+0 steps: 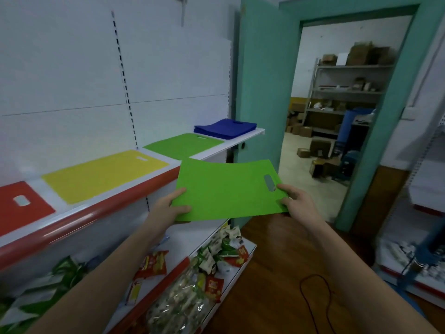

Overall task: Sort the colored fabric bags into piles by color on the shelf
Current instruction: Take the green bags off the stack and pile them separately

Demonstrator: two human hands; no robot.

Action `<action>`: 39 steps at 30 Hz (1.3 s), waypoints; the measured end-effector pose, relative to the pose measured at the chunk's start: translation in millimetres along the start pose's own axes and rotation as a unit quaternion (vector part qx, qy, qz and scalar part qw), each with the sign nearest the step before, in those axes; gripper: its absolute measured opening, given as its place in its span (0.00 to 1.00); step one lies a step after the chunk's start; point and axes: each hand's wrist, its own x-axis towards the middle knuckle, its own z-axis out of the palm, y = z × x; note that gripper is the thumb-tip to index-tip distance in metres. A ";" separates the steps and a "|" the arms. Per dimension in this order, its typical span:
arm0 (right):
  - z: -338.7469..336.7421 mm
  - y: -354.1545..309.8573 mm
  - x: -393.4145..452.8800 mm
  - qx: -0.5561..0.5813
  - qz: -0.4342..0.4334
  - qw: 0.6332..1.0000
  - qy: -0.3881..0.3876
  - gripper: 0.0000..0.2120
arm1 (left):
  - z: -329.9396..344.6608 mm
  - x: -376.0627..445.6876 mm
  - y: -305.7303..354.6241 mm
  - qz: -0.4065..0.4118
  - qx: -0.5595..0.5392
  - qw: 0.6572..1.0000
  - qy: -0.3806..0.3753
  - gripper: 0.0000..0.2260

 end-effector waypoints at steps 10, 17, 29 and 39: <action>15.6 22.4 132.1 0.012 -0.025 0.999 -0.029 0.21 | 14.4 96.8 2.5 -0.007 -0.062 0.997 0.046 0.27; 15.9 30.3 249.3 0.043 -0.040 0.994 -0.089 0.22 | 48.6 155.8 22.6 -0.013 -0.049 0.995 0.086 0.28; 78.4 -7.9 390.8 0.059 -0.120 0.964 -0.229 0.20 | 50.9 202.5 46.9 -0.049 0.081 0.950 0.299 0.25; 174.7 -43.4 483.0 -0.061 -0.199 0.946 -0.248 0.18 | 16.8 265.2 52.5 -0.132 0.329 0.877 0.326 0.29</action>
